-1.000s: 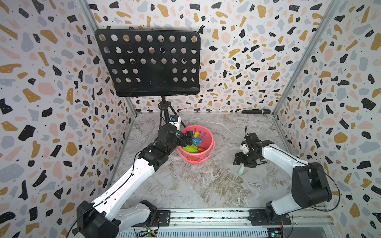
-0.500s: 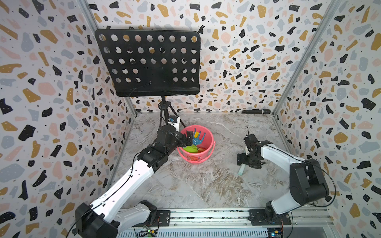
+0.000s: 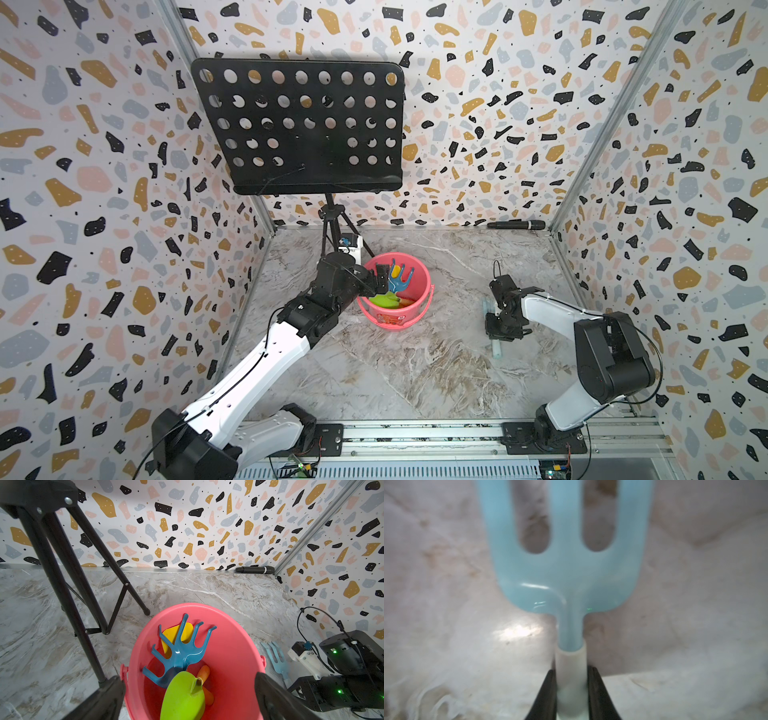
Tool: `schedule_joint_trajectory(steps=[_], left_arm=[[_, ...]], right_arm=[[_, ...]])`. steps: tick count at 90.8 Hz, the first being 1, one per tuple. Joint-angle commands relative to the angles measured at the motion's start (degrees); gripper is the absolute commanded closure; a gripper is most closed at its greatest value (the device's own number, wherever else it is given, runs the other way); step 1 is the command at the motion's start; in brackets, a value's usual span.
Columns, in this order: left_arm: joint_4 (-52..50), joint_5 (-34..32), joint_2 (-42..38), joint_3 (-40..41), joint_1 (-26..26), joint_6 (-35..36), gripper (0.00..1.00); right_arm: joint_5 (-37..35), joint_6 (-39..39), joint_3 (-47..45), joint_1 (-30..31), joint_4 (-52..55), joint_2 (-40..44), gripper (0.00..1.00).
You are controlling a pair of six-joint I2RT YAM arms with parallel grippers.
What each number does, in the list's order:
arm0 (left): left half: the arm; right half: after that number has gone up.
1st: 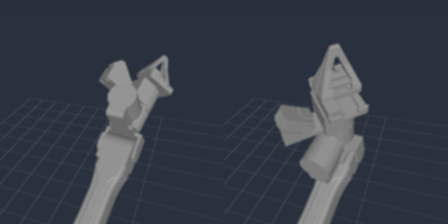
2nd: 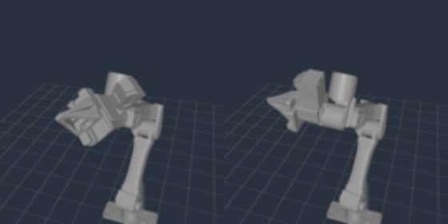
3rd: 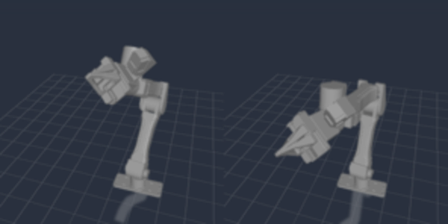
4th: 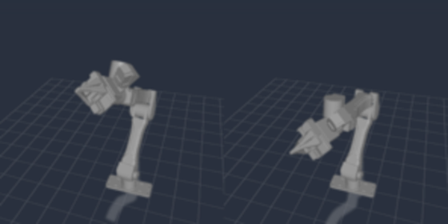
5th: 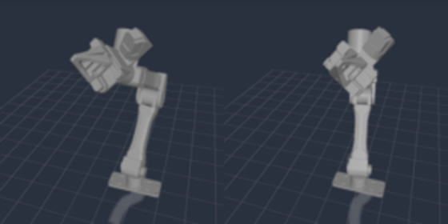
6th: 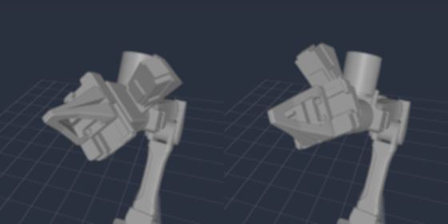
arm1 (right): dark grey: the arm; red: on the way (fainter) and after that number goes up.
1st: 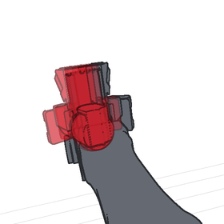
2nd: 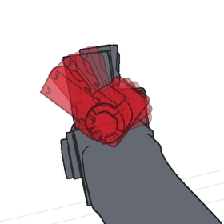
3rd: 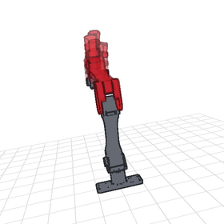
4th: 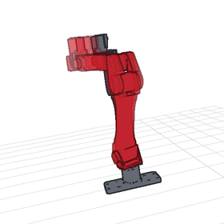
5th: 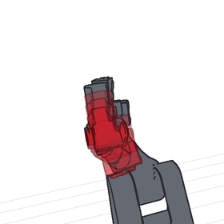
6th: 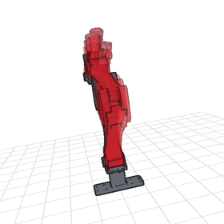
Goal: Organize the gardening tools
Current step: Pick up the gardening tool from the center of the board.
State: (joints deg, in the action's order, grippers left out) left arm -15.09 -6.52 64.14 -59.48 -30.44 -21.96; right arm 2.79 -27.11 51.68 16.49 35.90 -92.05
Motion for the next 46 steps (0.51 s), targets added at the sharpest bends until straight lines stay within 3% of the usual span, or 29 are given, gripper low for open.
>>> schedule_joint_trajectory(steps=[1,24,46], left_arm=[[-0.18,0.34,0.43,-1.48,0.08,-1.86,0.01],[-6.23,6.17,2.7,-5.96,0.1,-5.88,0.0],[-7.62,22.01,7.03,-10.59,0.05,-7.51,0.01]], right_arm=[[3.48,1.6,-0.19,0.47,0.56,2.68,1.0],[9.65,4.25,-1.7,1.14,-3.82,16.0,1.0],[12.08,7.56,-5.02,5.15,-11.14,30.0,1.0]])
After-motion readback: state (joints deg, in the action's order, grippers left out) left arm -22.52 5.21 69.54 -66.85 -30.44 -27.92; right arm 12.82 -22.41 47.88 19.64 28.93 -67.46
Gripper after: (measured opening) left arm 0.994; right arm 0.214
